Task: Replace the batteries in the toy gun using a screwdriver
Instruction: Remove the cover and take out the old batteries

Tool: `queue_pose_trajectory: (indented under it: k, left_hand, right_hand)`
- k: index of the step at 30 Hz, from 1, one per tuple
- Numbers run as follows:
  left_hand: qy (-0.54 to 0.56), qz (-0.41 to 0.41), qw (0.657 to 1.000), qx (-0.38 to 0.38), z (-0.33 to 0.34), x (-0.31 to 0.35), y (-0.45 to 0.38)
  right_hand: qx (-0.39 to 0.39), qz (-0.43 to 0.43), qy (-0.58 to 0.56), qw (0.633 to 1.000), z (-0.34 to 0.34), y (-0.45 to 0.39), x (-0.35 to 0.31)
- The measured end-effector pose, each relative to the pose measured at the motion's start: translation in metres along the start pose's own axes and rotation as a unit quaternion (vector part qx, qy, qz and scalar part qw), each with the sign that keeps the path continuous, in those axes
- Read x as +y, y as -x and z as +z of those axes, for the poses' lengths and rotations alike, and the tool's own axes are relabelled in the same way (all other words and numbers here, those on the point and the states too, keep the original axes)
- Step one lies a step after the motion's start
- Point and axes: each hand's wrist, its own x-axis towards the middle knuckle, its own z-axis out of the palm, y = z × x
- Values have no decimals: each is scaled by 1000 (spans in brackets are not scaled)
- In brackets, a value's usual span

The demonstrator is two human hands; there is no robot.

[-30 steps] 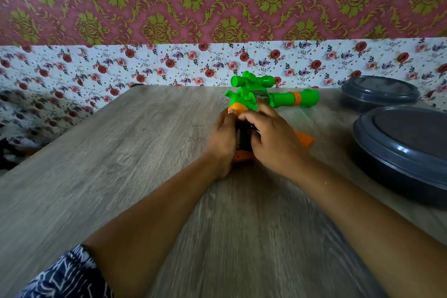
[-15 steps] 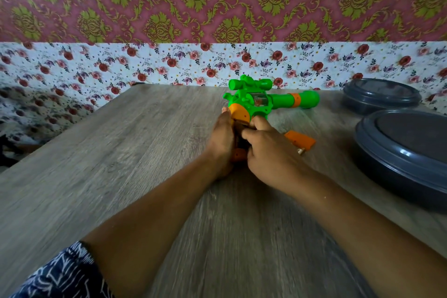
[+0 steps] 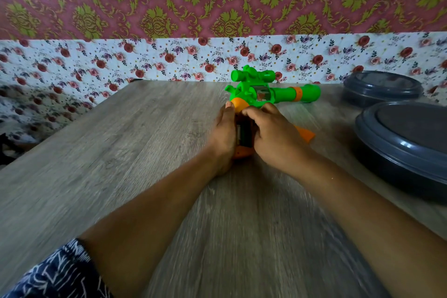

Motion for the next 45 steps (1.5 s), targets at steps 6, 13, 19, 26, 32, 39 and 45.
queue_pose_trajectory:
  k: [6,13,19,26,32,39,45]
  left_hand:
    - [-20,19,1000,7,0,0,0]
    - [-2,5,1000,-21,-1,-1,-2]
    - [-5,19,998,-59,-5,-4,-7]
    - [7,34,998,-60,-2,-2,-4]
    - [6,34,999,-35,0,2,2]
    - [-3,51,998,-30,5,1,6]
    - [32,65,996,-46,7,7,8]
  right_hand:
    - [6,-6,0,1000,5,0,3]
    - [39,10,-228,973,-14,-10,8]
    - [95,-64,-202,973,-28,-4,12]
    - [102,-65,-264,957,-9,-6,17]
    - [139,-192,-103,966,-6,-6,17]
    - [157,-197,-46,967,4,-8,14]
    - [140,-52,-215,965,1,-17,15]
